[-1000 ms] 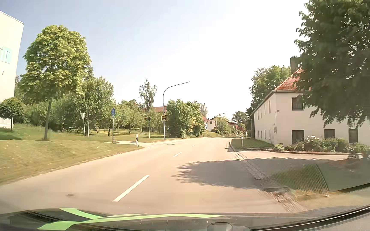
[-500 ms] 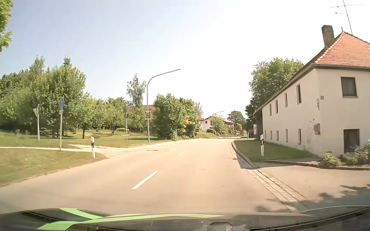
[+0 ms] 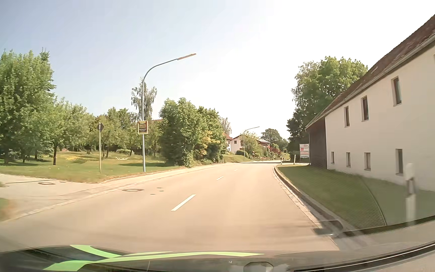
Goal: Follow the waypoints while adhering to traffic rules and regulations
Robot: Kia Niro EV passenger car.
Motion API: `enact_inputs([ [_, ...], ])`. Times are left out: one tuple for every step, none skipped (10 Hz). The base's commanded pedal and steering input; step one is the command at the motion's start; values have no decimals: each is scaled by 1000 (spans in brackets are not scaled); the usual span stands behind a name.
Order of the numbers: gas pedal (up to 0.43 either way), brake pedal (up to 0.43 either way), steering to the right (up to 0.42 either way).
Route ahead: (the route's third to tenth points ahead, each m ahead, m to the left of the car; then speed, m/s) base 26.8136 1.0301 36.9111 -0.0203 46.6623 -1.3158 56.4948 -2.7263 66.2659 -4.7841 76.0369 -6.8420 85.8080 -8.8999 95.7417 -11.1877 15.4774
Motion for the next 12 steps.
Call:
enact_inputs([
  [110, 0, 18],
  [118, 0, 21],
  [118, 0, 22],
  [118, 0, 21],
  [118, 0, 21],
  [118, 0, 21],
  [118, 0, 21],
  [118, 0, 21],
  [118, 0, 21],
  [118, 0, 21],
  [118, 0, 19],
  [118, 0, 17],
])
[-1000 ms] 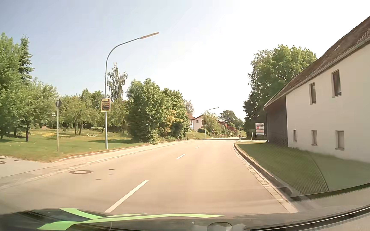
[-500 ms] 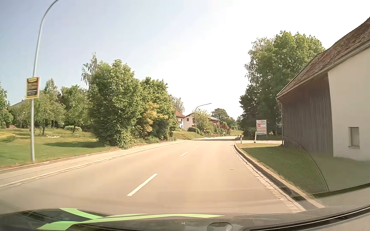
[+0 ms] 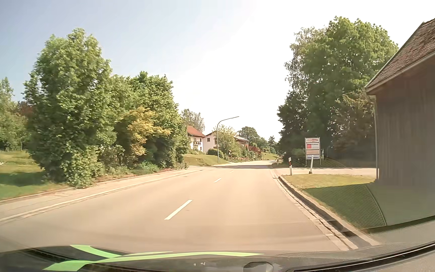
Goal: Follow the waypoints while adhering to traffic rules and regulations
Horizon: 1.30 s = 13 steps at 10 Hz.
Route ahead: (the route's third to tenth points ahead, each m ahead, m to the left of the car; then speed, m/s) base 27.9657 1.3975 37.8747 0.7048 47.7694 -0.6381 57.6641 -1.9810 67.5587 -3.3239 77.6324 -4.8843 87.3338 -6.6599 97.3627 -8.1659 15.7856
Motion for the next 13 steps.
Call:
enact_inputs([
  [118, 0, 17],
  [118, 0, 17],
  [118, 0, 17],
  [118, 0, 16],
  [118, 0, 16],
  [118, 0, 16],
  [118, 0, 16],
  [118, 0, 16],
  [118, 0, 15],
  [118, 0, 15],
  [118, 0, 15],
  [118, 0, 14],
  [118, 0, 12],
])
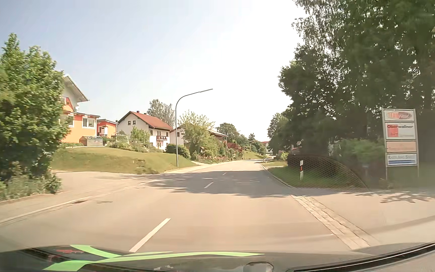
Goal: Follow the waypoints while adhering to traffic rules and regulations
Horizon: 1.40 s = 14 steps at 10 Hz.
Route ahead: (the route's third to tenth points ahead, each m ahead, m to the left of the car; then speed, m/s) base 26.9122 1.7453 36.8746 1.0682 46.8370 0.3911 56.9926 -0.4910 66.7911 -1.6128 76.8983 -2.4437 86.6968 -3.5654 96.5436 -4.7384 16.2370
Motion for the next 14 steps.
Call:
enact_inputs([
  [118, 0, 11],
  [118, 0, 11],
  [118, 0, 11],
  [118, 0, 10],
  [98, 0, 8],
  [87, 0, 7],
  [87, 0, 6],
  [87, 0, 6],
  [87, 0, 5],
  [87, 0, 5],
  [79, 0, 5],
  [20, 0, 4],
  [0, 0, 4],
  [0, 0, 4],
])
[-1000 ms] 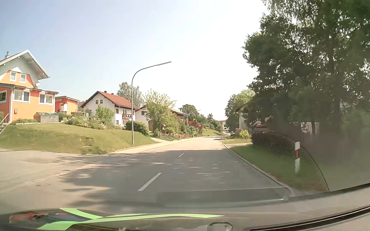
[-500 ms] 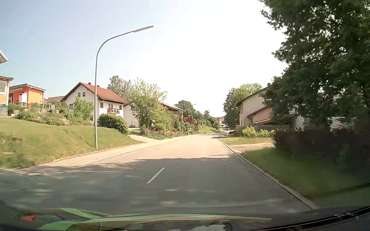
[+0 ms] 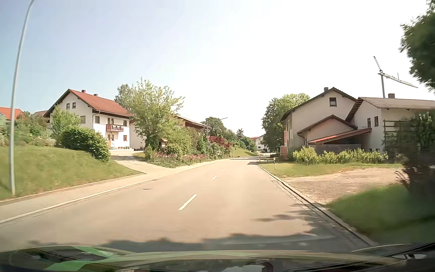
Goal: Follow the waypoints while adhering to traffic rules and regulations
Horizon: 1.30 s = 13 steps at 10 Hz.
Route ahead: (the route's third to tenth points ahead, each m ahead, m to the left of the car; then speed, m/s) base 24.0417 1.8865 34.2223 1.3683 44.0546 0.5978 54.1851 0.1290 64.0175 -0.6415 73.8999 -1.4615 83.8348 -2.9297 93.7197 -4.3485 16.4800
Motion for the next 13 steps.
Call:
enact_inputs([
  [0, 0, 3],
  [0, 0, 2],
  [0, 0, 2],
  [0, 0, 2],
  [0, 0, 2],
  [0, 0, 1],
  [0, 0, 1],
  [20, 0, 2],
  [28, 0, 1],
  [39, 0, 2],
  [39, 0, 2],
  [47, 0, 3],
  [47, 0, 4],
])
